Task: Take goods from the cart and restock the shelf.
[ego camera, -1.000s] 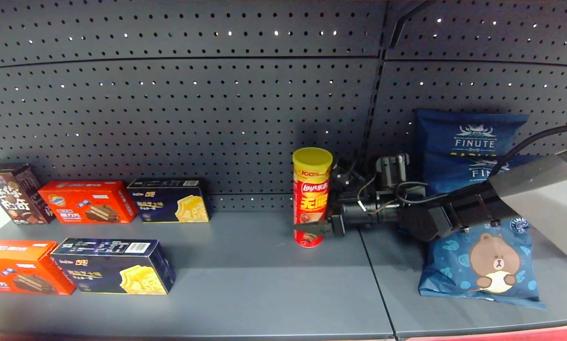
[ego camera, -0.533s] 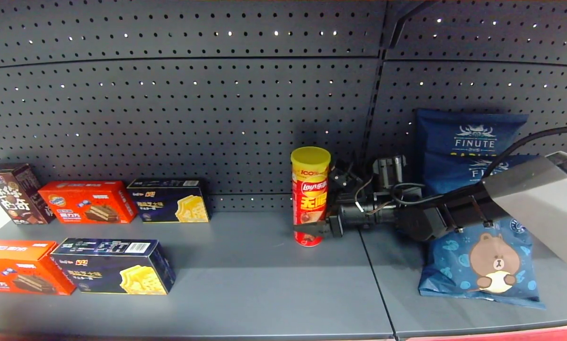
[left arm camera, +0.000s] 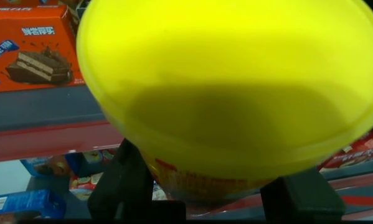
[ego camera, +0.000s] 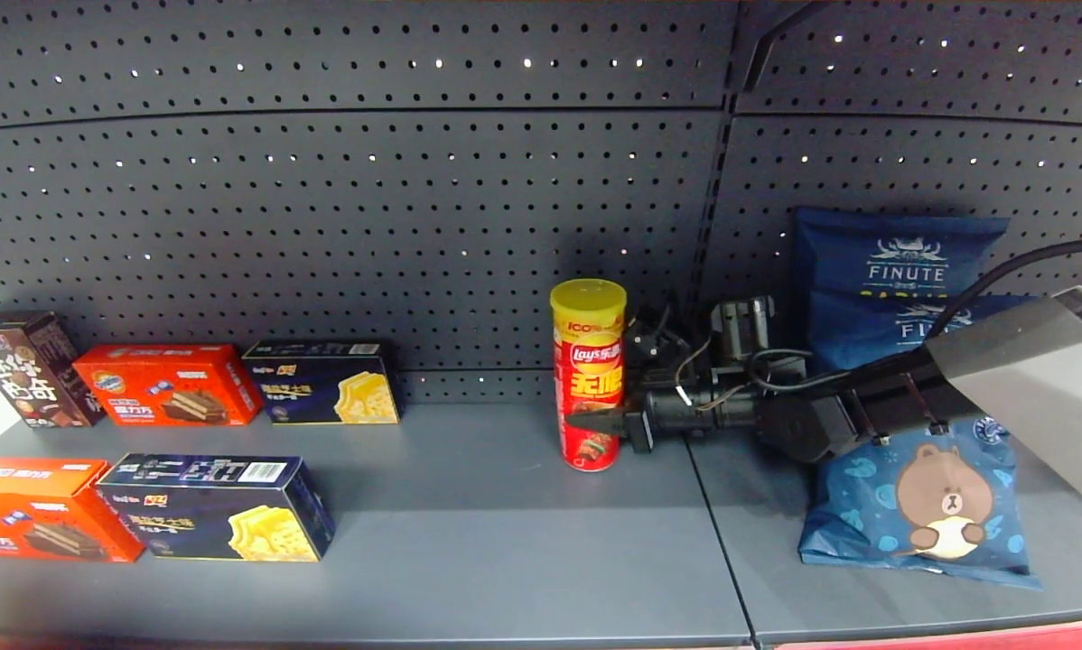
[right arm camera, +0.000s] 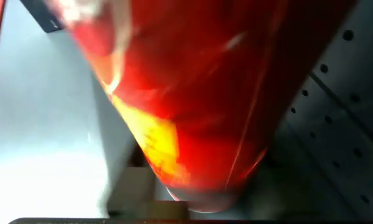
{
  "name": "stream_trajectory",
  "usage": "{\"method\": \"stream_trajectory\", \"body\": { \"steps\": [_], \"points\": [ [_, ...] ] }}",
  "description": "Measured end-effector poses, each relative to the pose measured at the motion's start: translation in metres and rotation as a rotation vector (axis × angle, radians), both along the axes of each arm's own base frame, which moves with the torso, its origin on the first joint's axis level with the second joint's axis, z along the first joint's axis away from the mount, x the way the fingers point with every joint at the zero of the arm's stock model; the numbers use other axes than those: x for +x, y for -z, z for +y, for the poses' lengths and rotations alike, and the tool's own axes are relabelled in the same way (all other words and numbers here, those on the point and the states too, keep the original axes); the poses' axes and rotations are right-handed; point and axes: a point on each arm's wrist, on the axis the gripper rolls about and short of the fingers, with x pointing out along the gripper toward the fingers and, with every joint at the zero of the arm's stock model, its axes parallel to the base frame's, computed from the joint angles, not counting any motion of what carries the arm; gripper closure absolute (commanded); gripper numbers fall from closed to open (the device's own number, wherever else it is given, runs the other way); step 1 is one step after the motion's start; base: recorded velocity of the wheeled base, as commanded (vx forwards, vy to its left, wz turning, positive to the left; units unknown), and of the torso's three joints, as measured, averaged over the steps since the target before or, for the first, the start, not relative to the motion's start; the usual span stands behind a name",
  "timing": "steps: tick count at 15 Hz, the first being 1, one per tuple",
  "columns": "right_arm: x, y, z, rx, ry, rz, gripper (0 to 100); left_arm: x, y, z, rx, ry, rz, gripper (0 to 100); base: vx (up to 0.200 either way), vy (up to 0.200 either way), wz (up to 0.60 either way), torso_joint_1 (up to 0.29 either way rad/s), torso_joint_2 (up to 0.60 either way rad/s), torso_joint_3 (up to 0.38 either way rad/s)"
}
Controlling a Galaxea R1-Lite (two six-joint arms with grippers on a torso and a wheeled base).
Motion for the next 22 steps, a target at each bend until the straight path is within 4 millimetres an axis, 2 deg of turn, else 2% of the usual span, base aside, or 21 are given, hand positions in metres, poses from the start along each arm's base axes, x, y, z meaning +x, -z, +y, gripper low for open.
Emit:
{"method": "stream_trajectory", "body": {
  "steps": [4,8,14,17,22],
  "points": [
    [-0.020,-0.017,0.002,0.006,-0.012,-0.017,100,0.001,0.002,0.000,0.002,0.000,0.006,100,0.000,0.000,0.00,0.000,0.00,0.000],
    [-0.052,-0.036,-0.005,0.003,-0.003,-0.033,100,0.001,0.001,0.000,0.001,-0.001,-0.007,100,0.000,0.000,0.00,0.000,0.00,0.000],
    [-0.116,-0.062,-0.034,-0.001,0.017,-0.053,100,0.002,-0.005,0.000,-0.003,-0.004,-0.070,100,0.000,0.000,0.00,0.000,0.00,0.000],
    [-0.146,-0.063,-0.054,-0.001,0.016,-0.051,100,0.000,-0.012,0.000,0.001,-0.009,-0.108,100,0.000,0.000,0.00,0.000,0.00,0.000],
    [-0.173,-0.061,-0.070,0.118,0.030,-0.110,100,-0.009,-0.027,0.001,0.043,-0.017,-0.128,100,0.000,0.000,0.00,0.000,0.00,0.000]
  ]
}}
